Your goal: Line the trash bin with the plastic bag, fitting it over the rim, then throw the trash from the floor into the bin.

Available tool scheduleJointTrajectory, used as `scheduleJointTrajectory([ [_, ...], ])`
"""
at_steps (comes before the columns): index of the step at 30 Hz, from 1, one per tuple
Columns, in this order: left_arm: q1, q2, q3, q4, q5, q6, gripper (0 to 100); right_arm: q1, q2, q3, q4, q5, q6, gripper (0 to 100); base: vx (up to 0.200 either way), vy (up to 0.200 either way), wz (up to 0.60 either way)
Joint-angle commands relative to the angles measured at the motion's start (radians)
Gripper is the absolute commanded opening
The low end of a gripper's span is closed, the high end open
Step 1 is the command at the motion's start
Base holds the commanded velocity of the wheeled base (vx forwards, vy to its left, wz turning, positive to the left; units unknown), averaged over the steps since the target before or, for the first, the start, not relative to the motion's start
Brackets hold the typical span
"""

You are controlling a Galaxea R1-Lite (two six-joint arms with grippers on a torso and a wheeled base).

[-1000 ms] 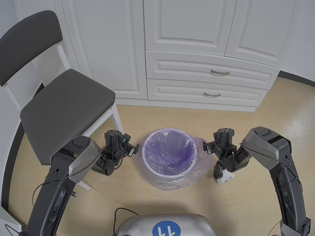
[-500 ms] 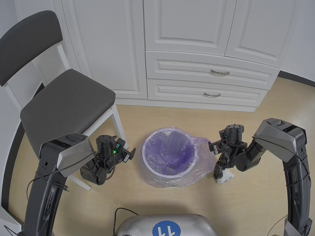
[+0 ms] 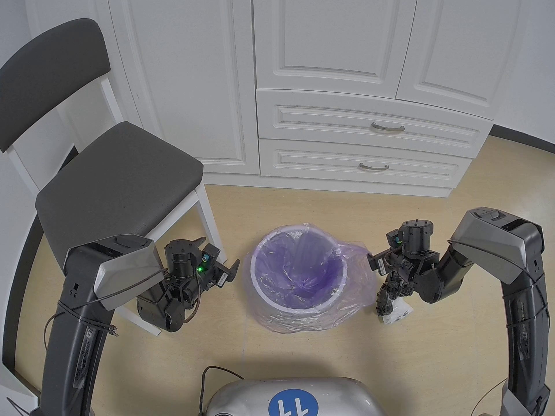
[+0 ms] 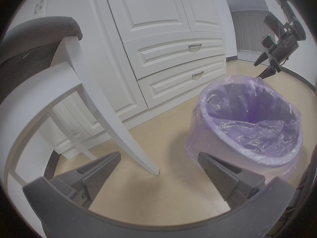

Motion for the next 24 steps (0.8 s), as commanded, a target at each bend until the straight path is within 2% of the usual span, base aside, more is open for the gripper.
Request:
scheduleJointTrajectory([
  [1, -0.011, -0.007, 0.025, -0.009, 0.001, 0.000, 100, 0.006, 0.071, -0.051, 0.005, 0.044, 0.037, 100, 0.000, 0.000, 0.00],
  [2, -0.014, -0.008, 0.032, -0.015, 0.001, 0.000, 100, 0.009, 0.071, -0.054, 0.021, 0.092, 0.064, 100, 0.000, 0.000, 0.00],
  [5, -0.014, -0.017, 0.064, -0.041, -0.001, 0.000, 100, 0.017, 0.044, -0.053, 0.084, 0.172, 0.159, 100, 0.000, 0.000, 0.00],
  [8, -0.014, -0.030, 0.075, -0.046, -0.002, 0.000, 100, 0.020, -0.015, -0.057, 0.136, 0.201, 0.260, 100, 0.000, 0.000, 0.00],
  [20, -0.056, -0.065, 0.242, -0.168, 0.002, 0.000, 100, -0.041, -0.162, 0.010, 0.154, 0.256, 0.256, 100, 0.000, 0.000, 0.00],
  [22, -0.062, -0.065, 0.253, -0.178, 0.005, 0.000, 100, -0.054, -0.151, 0.010, 0.160, 0.253, 0.228, 100, 0.000, 0.000, 0.00],
  [23, -0.068, -0.065, 0.265, -0.194, 0.007, 0.002, 100, -0.074, -0.139, 0.012, 0.189, 0.255, 0.162, 100, 0.000, 0.000, 0.00],
  [24, -0.069, -0.065, 0.269, -0.201, 0.007, 0.002, 100, -0.083, -0.127, 0.009, 0.203, 0.250, 0.135, 100, 0.000, 0.000, 0.00],
])
